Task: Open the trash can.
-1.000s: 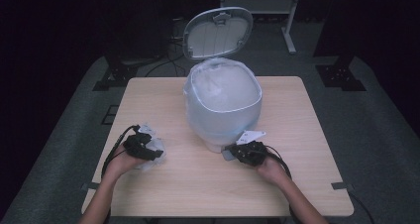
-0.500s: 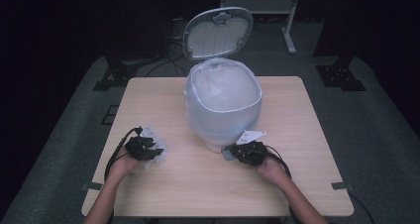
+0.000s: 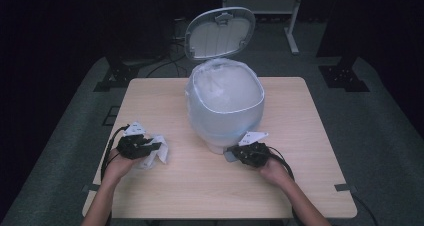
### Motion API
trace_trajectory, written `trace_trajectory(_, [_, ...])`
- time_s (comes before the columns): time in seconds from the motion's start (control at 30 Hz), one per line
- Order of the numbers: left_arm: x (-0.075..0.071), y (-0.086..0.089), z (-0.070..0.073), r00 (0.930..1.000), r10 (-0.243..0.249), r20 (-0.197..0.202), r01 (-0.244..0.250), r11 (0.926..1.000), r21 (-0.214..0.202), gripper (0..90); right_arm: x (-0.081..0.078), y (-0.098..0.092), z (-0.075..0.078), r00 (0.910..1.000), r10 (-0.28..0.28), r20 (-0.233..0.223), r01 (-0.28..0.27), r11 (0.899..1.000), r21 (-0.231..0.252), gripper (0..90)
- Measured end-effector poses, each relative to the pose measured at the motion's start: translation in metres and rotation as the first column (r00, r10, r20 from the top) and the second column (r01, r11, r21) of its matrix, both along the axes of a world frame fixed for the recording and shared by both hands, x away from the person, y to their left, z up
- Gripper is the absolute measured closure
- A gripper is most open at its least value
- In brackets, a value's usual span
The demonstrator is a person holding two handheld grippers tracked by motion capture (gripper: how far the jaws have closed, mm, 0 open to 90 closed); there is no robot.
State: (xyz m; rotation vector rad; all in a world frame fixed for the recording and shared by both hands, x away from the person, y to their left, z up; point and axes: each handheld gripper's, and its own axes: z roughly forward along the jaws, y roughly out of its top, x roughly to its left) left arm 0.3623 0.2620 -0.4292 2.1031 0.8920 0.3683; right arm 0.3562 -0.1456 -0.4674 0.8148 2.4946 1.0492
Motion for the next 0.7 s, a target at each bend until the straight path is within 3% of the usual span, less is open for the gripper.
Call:
trace_trajectory(0.07, [-0.002,0.003,0.004,1.0000,-0.001,0.006,0.001,0.9997,-0.024,70.2,0.000,0.000,0.000,1.0000,0.000,0.000,0.000,1.000,0.000,80.2])
trace_trajectory(0.27, [-0.005,0.007,0.010,0.9999,-0.004,0.016,0.004,0.9993,-0.038,70.2,0.000,0.000,0.000,1.0000,-0.001,0.000,0.001,1.000,0.000,80.2])
trace_trajectory(0.37, [-0.005,0.008,0.011,1.0000,0.003,0.004,-0.002,0.9988,-0.048,63.8,0.000,0.000,0.000,1.0000,-0.001,0.000,0.001,1.000,0.000,80.2])
trace_trajectory(0.53, [-0.007,0.011,0.016,0.9998,0.000,0.020,0.001,0.9986,-0.053,69.9,0.000,0.000,0.000,1.0000,0.001,0.001,-0.001,1.000,-0.002,80.2])
trace_trajectory(0.7, [-0.009,0.014,0.022,0.9995,0.000,0.031,0.003,0.9976,-0.070,69.4,0.000,0.000,0.000,1.0000,0.000,-0.002,0.000,1.000,-0.001,80.2])
